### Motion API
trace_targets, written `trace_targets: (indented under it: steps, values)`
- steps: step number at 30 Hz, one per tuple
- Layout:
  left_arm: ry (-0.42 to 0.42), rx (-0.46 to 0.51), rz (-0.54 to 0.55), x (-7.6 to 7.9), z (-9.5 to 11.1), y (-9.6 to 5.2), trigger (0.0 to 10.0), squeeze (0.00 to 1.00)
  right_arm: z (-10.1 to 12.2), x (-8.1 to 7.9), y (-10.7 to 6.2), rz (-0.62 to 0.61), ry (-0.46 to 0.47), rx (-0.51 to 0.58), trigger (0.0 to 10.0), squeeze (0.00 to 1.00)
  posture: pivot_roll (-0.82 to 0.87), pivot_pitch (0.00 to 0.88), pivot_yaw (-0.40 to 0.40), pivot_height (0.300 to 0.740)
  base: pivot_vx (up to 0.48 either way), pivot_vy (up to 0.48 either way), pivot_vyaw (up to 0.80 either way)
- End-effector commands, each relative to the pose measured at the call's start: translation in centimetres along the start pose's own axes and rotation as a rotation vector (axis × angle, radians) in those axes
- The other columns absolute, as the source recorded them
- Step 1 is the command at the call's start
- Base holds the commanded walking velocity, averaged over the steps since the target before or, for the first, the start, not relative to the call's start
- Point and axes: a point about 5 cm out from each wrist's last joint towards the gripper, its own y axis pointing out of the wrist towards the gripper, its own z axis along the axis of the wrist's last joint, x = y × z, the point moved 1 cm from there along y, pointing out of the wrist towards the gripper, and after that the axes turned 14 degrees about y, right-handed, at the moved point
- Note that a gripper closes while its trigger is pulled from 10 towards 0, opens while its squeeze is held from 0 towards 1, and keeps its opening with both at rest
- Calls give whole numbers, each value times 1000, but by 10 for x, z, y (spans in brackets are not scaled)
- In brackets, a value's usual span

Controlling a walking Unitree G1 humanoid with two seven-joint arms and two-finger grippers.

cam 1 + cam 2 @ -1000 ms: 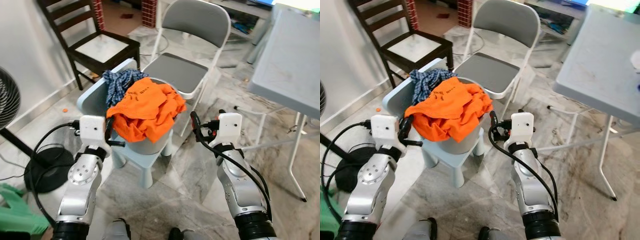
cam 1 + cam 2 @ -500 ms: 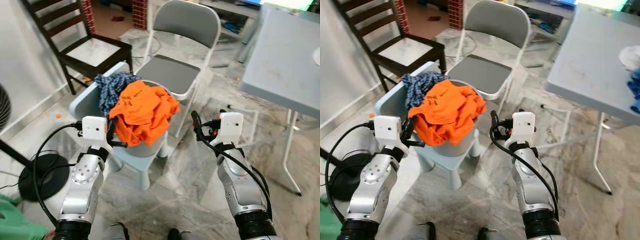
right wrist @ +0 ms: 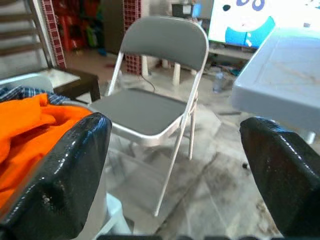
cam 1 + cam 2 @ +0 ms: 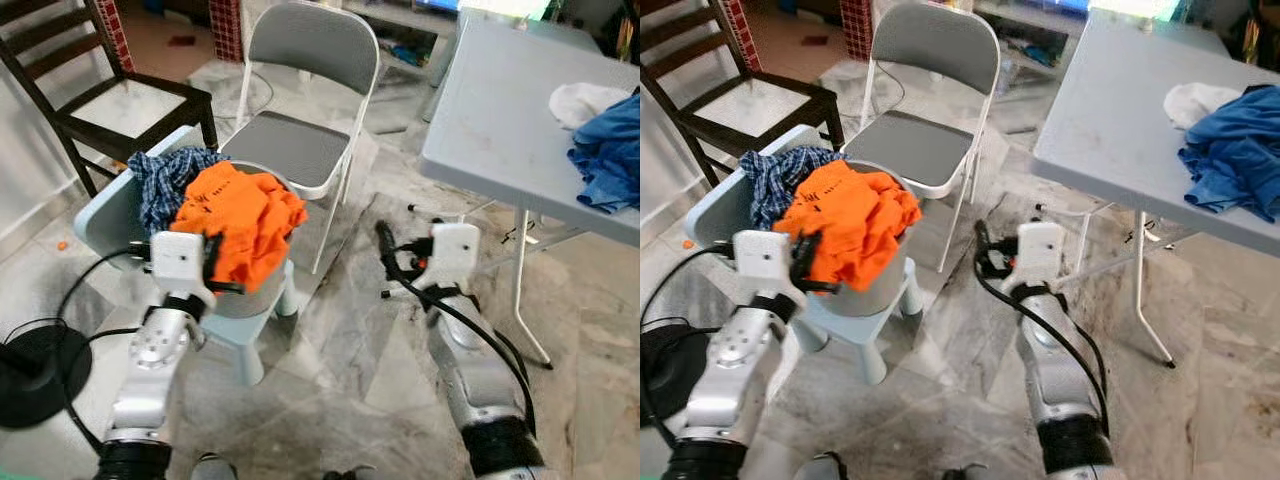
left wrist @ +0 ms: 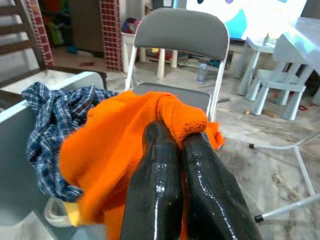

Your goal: Hang hanger

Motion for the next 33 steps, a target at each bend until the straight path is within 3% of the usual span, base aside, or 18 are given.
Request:
trace_targets:
  steps: [1, 11, 25, 33]
  values:
    - [-3, 28, -31, 7, 8, 3, 10000, 0, -4, 9, -3, -33, 2, -12, 10000, 0, 228, 143, -69, 740, 0, -386, 0]
    - [-3, 57, -47, 9, 16, 10, 10000, 0, -3, 11, -3, -56, 6, 0, 10000, 0, 218, 145, -61, 740, 0, -424, 0]
    - [-4, 43, -70, 15, 12, 16, 10000, 0, -8, 15, -5, -74, 0, -9, 10000, 0, 208, 142, -56, 740, 0, -392, -633]
    - [-8, 2, -86, 22, 0, 24, 10000, 0, -14, 18, -8, -83, 0, -25, 10000, 0, 185, 133, -55, 740, 0, -69, 0]
